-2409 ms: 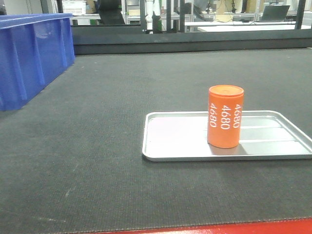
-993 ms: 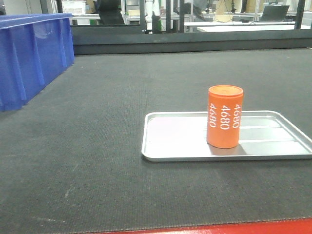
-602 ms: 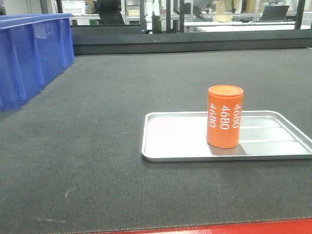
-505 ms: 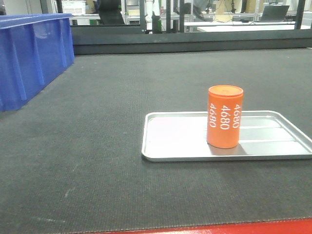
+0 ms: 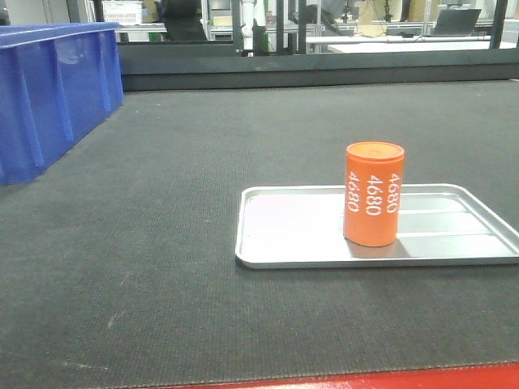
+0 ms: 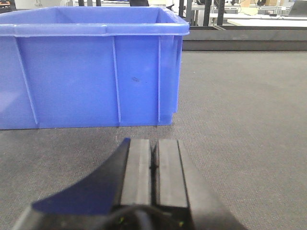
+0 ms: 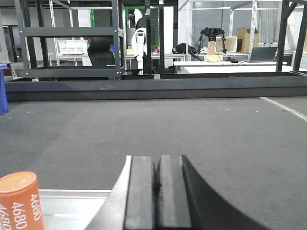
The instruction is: Grab orange capacitor from left shelf to right conveyor
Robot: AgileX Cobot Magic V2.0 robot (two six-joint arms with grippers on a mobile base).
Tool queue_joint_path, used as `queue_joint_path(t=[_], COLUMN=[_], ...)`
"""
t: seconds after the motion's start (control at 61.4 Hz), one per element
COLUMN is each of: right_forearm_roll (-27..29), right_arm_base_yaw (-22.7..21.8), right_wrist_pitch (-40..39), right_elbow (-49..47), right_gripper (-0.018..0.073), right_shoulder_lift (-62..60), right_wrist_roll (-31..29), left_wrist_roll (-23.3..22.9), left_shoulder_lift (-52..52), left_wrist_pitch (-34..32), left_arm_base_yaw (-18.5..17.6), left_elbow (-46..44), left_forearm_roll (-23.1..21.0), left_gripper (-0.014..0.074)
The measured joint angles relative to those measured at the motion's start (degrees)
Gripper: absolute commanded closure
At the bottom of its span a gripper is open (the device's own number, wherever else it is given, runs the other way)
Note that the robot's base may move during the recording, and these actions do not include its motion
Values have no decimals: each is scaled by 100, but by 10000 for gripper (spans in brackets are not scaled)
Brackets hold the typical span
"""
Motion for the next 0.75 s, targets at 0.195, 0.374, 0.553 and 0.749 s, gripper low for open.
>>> queue_joint_path(t=[0.195,0.374,0.553,0.749], right_forearm_roll=[10,21,21,21], right_arm_base_yaw=[0,0,0,0], right_wrist_pitch=[3,13,13,13], right_elbow=[0,0,0,0], right_gripper=[509,509,509,509], right_shoulder_lift=[0,0,0,0], right_wrist_roll=[46,46,46,46], left_wrist_roll=[0,0,0,0], left_shoulder_lift=[0,0,0,0], left_wrist_pitch=[0,0,0,0], left_arm_base_yaw=[0,0,0,0], left_elbow=[0,0,0,0], left_forearm_roll=[0,0,0,0], left_gripper=[722,722,722,722])
